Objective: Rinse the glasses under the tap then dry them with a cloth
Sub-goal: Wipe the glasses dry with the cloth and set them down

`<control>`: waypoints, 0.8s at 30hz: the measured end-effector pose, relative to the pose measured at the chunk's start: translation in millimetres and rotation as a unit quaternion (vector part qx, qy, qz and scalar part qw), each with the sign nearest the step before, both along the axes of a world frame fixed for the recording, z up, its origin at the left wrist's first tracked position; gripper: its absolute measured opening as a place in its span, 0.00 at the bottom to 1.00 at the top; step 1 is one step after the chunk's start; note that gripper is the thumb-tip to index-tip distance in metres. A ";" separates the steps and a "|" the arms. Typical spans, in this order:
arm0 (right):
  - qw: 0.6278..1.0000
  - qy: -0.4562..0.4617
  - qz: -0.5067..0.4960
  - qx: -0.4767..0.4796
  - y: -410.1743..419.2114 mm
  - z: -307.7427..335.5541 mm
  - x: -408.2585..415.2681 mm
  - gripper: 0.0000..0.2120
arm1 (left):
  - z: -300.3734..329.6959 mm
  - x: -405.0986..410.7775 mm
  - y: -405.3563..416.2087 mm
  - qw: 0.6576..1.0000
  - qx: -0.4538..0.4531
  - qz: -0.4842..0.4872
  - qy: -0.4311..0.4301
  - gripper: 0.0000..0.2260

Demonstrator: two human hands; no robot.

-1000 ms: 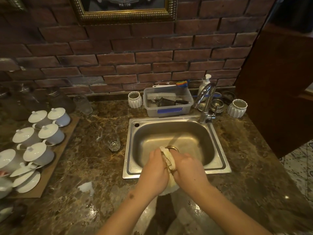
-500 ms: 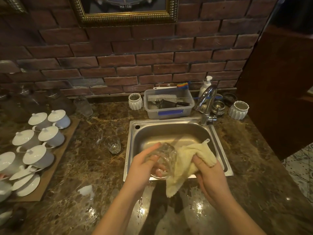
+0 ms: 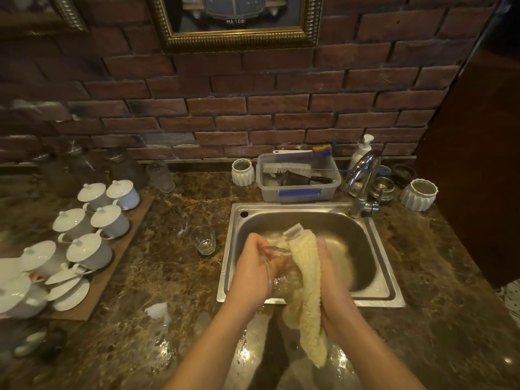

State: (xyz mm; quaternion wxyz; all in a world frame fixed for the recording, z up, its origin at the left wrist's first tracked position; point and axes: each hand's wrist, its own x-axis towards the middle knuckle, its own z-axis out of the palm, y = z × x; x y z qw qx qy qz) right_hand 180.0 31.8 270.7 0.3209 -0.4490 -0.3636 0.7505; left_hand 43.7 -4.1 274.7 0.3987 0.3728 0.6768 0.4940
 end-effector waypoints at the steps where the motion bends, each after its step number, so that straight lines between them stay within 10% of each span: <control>1: 1.000 0.023 -0.008 0.006 -0.6 0.4 -0.4 0.31 | -2.1 0.6 0.8 0.999 -0.004 0.006 0.037 0.12; 5: 0.995 -0.019 -0.056 0.085 -5.5 5.9 -7.5 0.18 | 1.0 3.1 2.3 0.993 -0.013 0.020 0.119 0.09; 10: 0.977 -0.058 -0.142 0.146 1.1 18.8 -6.9 0.15 | 17.8 13.8 -8.5 0.970 0.023 0.035 -0.239 0.14; 13: 0.945 -0.134 -0.090 0.286 -4.1 21.1 -10.7 0.13 | 17.3 22.9 -5.8 0.993 0.020 -0.005 -0.117 0.20; 19: 0.736 -0.161 0.066 0.654 9.3 9.6 15.5 0.21 | 33.6 15.4 -7.4 0.963 -0.086 -0.050 -0.252 0.24; 21: 0.763 -0.134 0.032 0.632 13.7 12.1 14.1 0.19 | 35.9 25.7 -4.6 0.972 -0.054 -0.032 -0.228 0.23; 24: 0.925 -0.044 -0.093 0.365 5.4 35.2 0.5 0.13 | 26.9 37.5 4.0 0.993 0.111 0.012 0.040 0.18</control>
